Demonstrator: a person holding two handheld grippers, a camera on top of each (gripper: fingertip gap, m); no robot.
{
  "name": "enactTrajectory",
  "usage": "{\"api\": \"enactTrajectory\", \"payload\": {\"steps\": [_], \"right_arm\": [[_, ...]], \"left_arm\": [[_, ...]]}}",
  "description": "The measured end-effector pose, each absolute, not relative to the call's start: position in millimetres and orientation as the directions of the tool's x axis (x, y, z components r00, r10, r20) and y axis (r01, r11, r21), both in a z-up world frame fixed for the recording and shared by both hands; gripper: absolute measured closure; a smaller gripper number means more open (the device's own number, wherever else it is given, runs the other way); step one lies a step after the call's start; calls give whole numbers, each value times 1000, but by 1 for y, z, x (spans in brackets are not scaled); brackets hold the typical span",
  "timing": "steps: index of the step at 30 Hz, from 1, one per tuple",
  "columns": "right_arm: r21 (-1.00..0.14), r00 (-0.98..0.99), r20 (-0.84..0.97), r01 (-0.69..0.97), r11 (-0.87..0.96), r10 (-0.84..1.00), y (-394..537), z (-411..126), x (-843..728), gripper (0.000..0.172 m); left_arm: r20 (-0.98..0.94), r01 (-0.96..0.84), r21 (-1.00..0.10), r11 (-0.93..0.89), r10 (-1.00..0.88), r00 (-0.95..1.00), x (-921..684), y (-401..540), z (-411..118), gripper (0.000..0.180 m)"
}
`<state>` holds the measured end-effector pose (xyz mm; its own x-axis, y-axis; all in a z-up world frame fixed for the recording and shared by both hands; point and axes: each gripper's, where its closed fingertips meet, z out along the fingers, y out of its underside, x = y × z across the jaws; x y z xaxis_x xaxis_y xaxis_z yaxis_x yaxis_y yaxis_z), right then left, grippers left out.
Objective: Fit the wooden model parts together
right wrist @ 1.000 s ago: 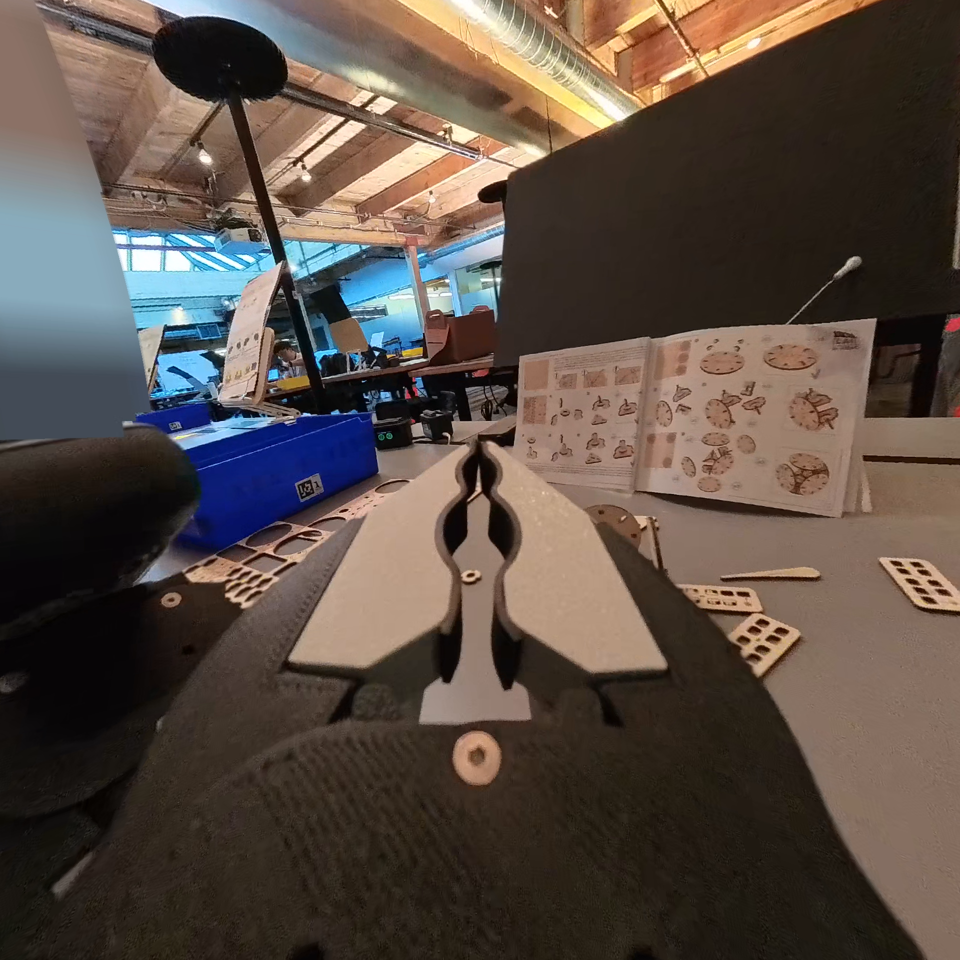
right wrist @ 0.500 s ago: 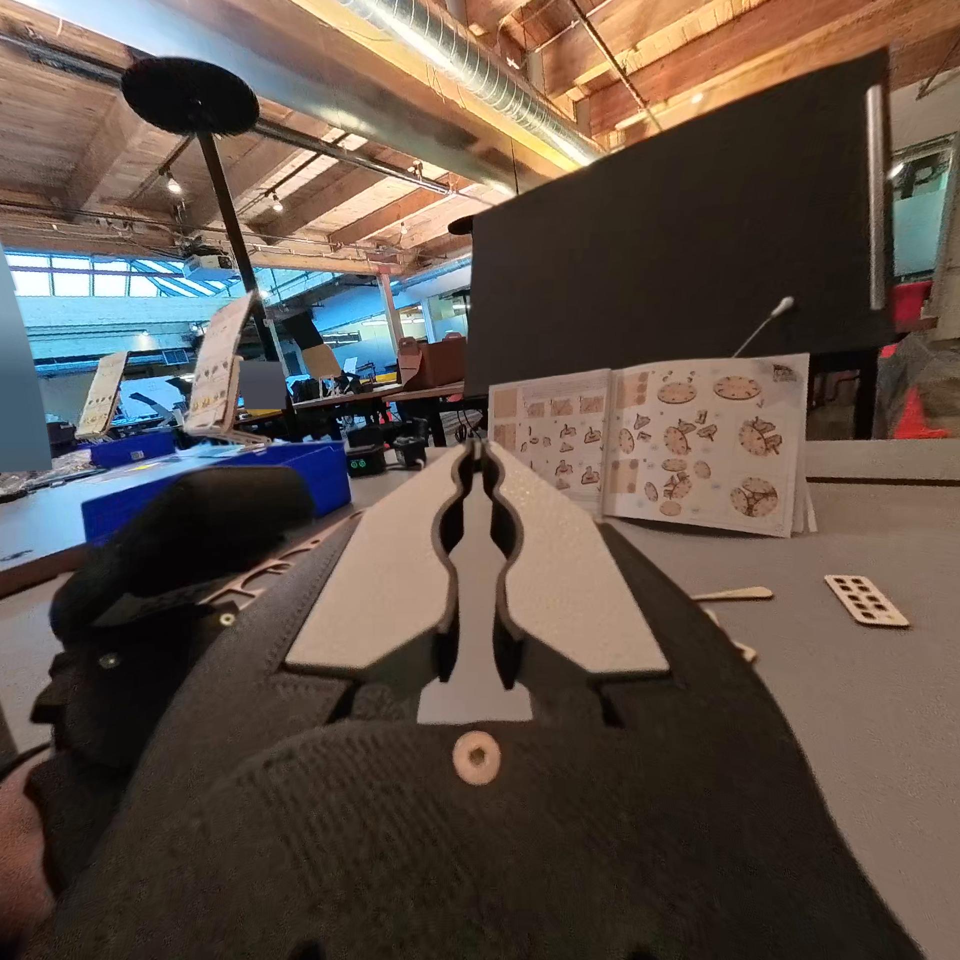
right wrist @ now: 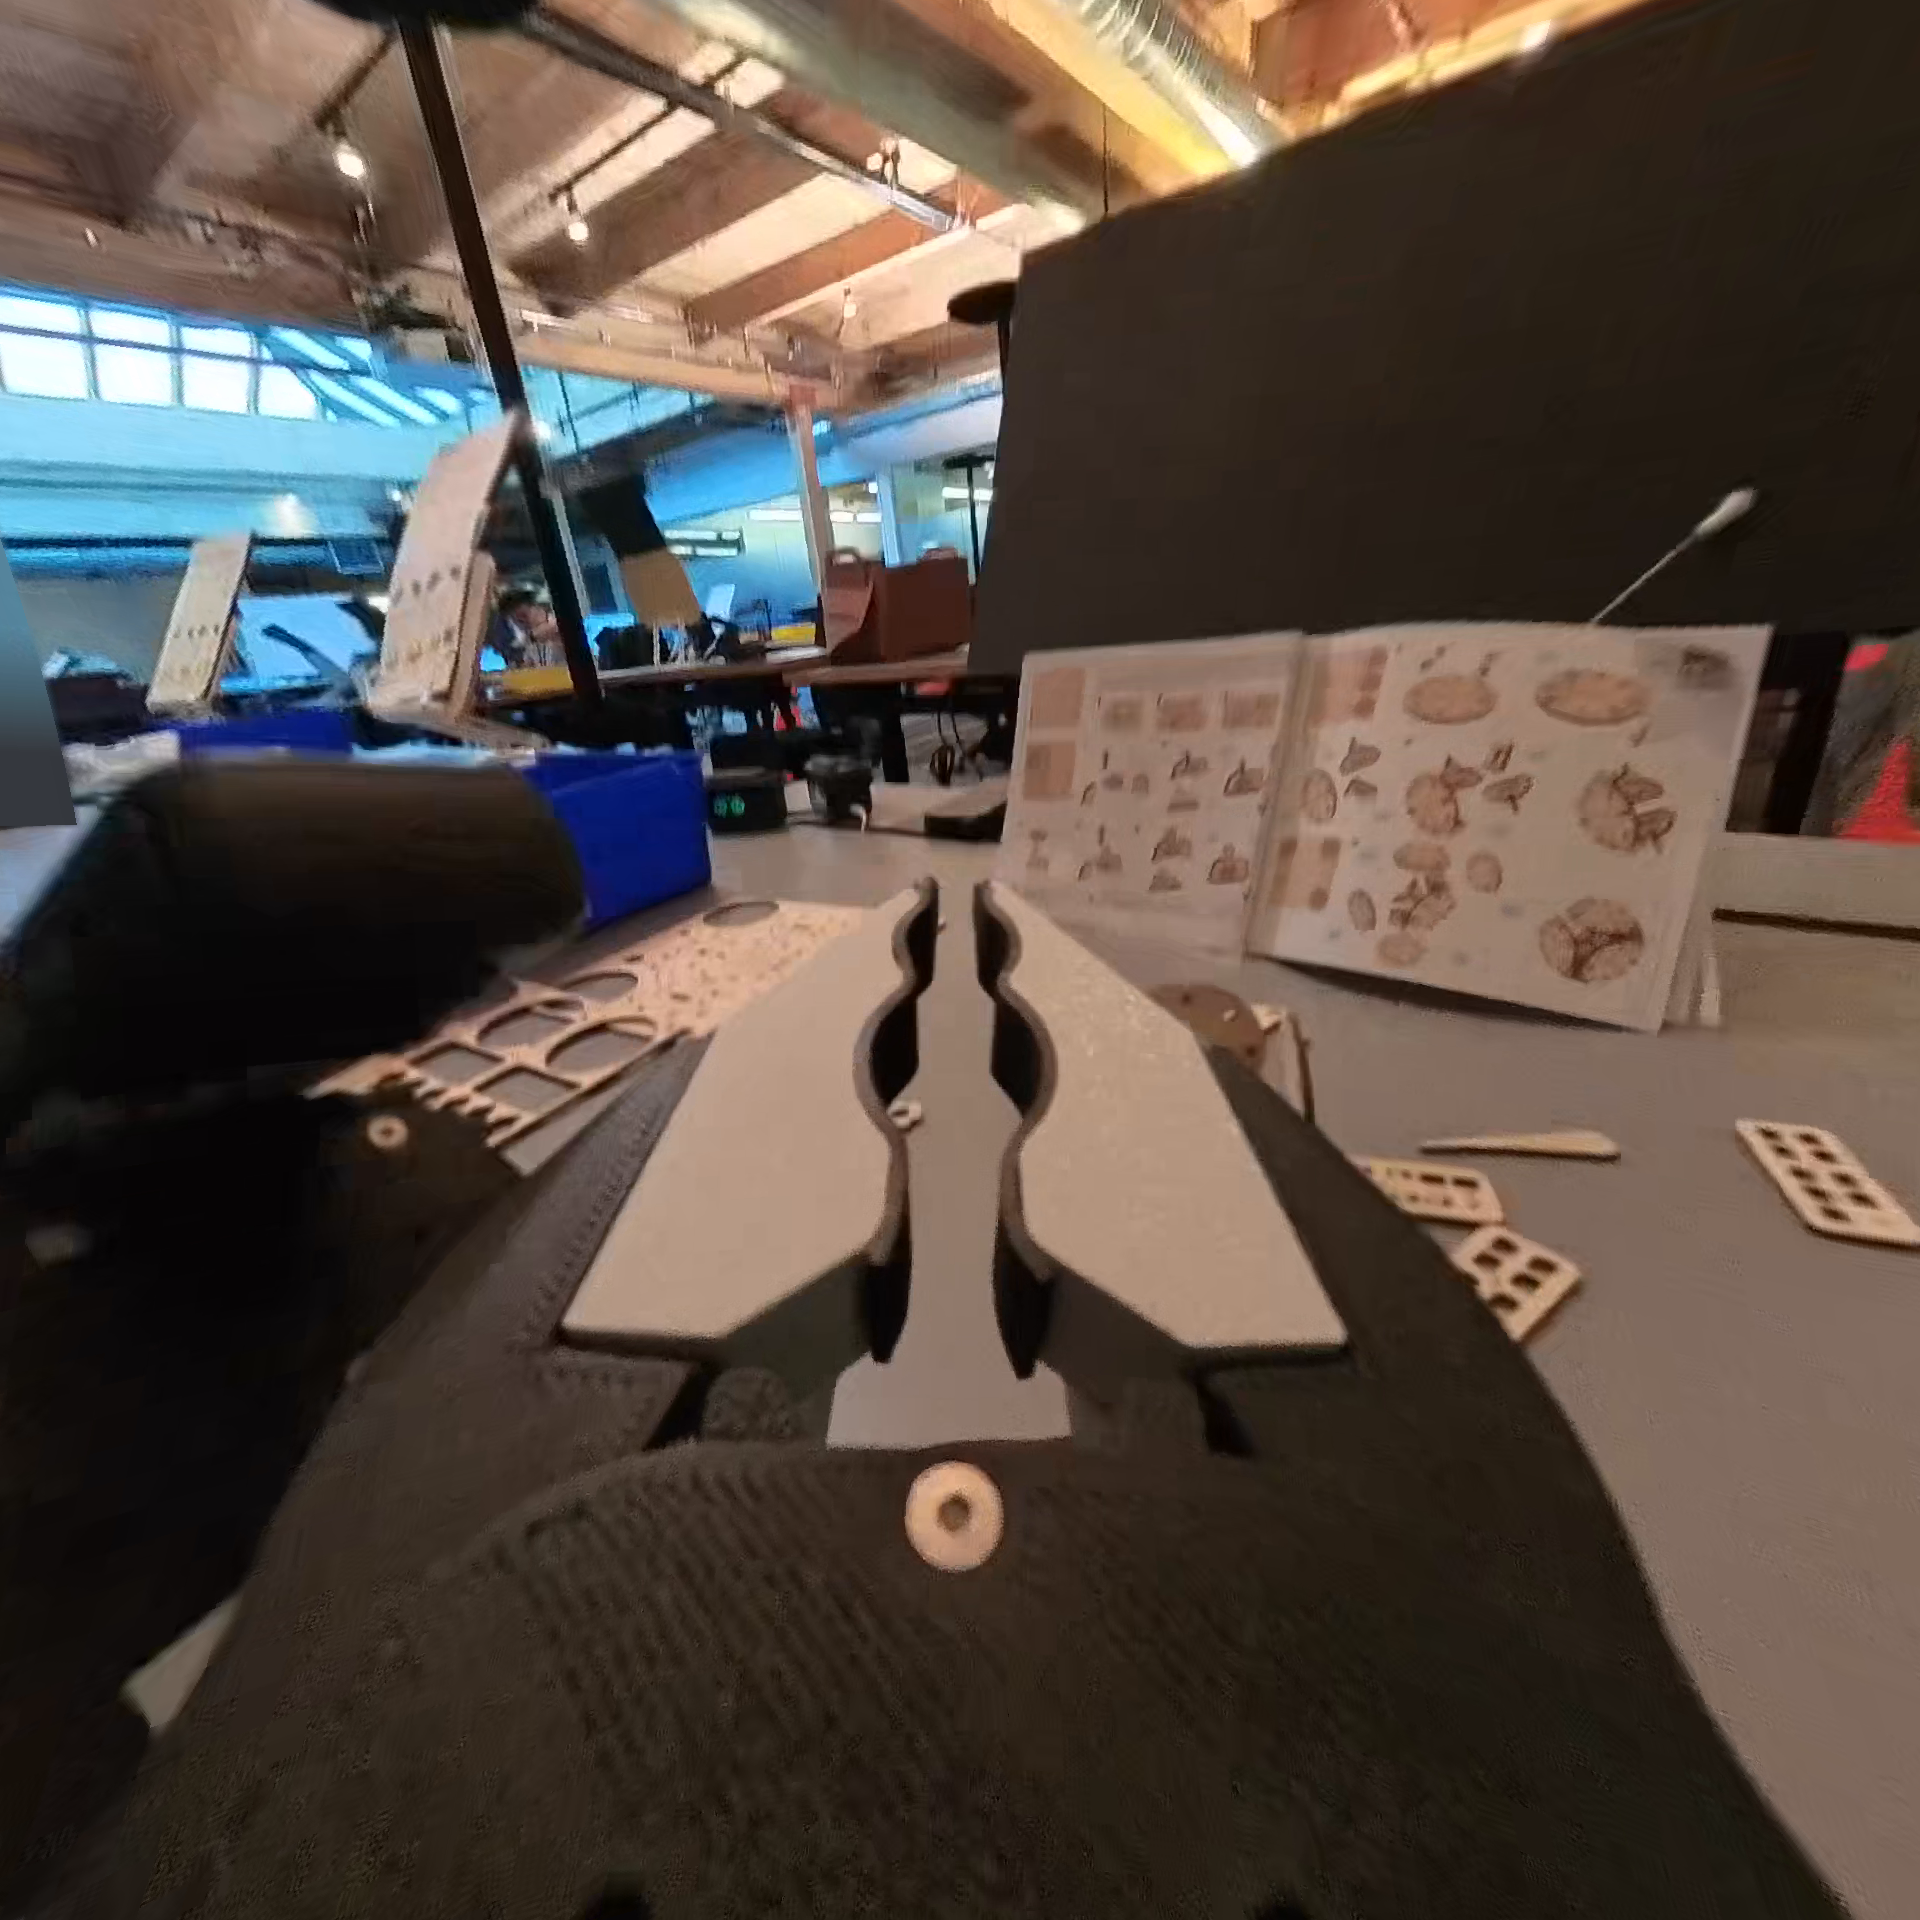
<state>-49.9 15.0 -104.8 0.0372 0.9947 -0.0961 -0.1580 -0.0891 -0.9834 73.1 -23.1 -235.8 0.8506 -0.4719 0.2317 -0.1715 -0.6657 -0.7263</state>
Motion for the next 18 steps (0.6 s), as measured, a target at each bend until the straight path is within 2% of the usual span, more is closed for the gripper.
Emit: {"api": "enactTrajectory", "payload": {"steps": [2,7,12,18], "right_arm": [[-984,44,-89,-157,-81,995,13,-108,-47,166],[-963,83,-88,-262,-64,993,21,-70,-33,168],[-980,123,-34,-197,-9,992,22,-92,-32,167],[-961,134,-71,-274,-32,988,28,-73,-20,167]], "left_arm": [[183,-206,-731,-650,-477,860,74,-22,-236,180],[117,-247,-736,-631,-477,871,73,-20,-237,180],[131,-238,-735,-635,-477,869,73,-20,-237,180],[100,-267,-731,-628,-486,868,75,-20,-238,180]]}}
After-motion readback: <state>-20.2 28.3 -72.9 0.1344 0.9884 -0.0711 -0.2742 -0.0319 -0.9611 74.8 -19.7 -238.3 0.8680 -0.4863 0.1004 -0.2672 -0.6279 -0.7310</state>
